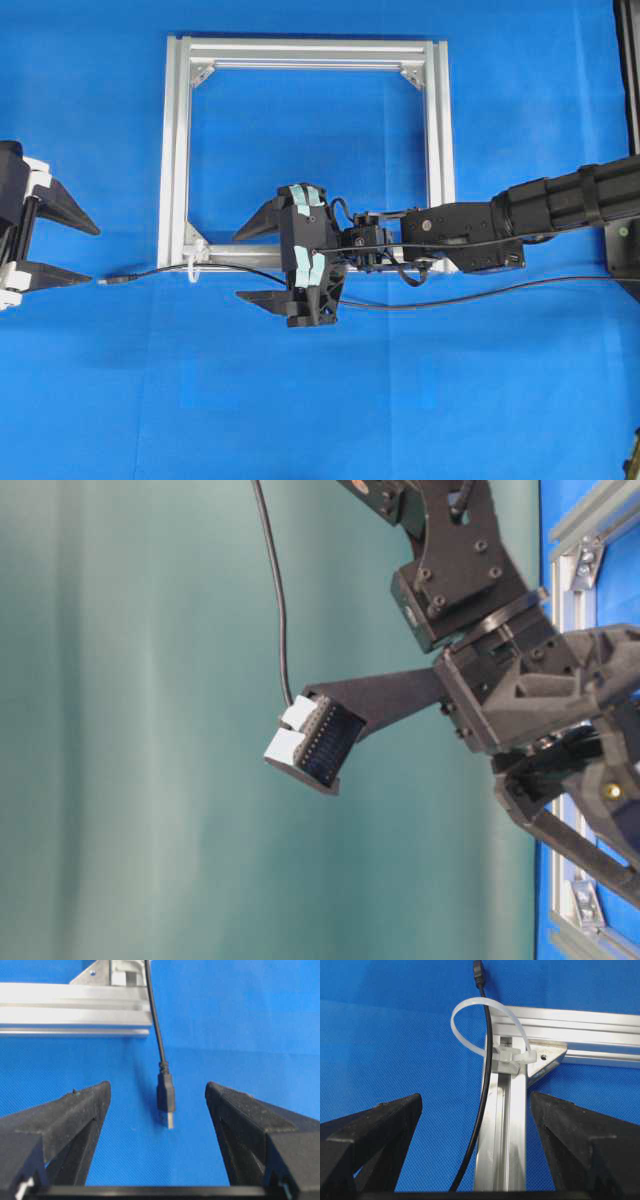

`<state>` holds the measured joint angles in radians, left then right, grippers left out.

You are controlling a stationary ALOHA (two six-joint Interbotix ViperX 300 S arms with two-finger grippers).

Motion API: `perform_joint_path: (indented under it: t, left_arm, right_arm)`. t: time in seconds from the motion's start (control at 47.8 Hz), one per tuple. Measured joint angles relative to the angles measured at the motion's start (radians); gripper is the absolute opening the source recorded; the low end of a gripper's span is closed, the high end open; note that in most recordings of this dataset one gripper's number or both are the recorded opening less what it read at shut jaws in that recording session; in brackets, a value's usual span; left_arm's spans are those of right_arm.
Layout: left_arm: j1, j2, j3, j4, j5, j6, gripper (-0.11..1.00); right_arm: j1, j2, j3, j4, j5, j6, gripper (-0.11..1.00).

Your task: Insert the wire through the string loop located on the left side.

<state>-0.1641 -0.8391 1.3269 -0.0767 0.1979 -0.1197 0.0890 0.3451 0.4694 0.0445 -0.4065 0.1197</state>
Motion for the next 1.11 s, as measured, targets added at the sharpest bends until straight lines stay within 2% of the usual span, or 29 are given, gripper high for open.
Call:
perform_joint_path:
  t: [0.523, 0.712, 1.109]
  left_arm:
    - [0.003, -0.189, -0.026, 0.000, -0.071, 0.009, 0.67]
    - [0.009, -0.199, -0.028, 0.002, -0.078, 0.009, 0.66]
    - [0.017, -0.196, -0.028, 0.006, -0.092, 0.015, 0.66]
  right_arm:
    - [-0.006, -0.172, 0.002, 0.000, 0.064, -0.003, 0.94]
    - [-0.009, -0.221, 0.002, 0.000, 0.095, -0.005, 0.94]
    - [-0.009, -0.224, 0.002, 0.002, 0.098, -0.005, 0.94]
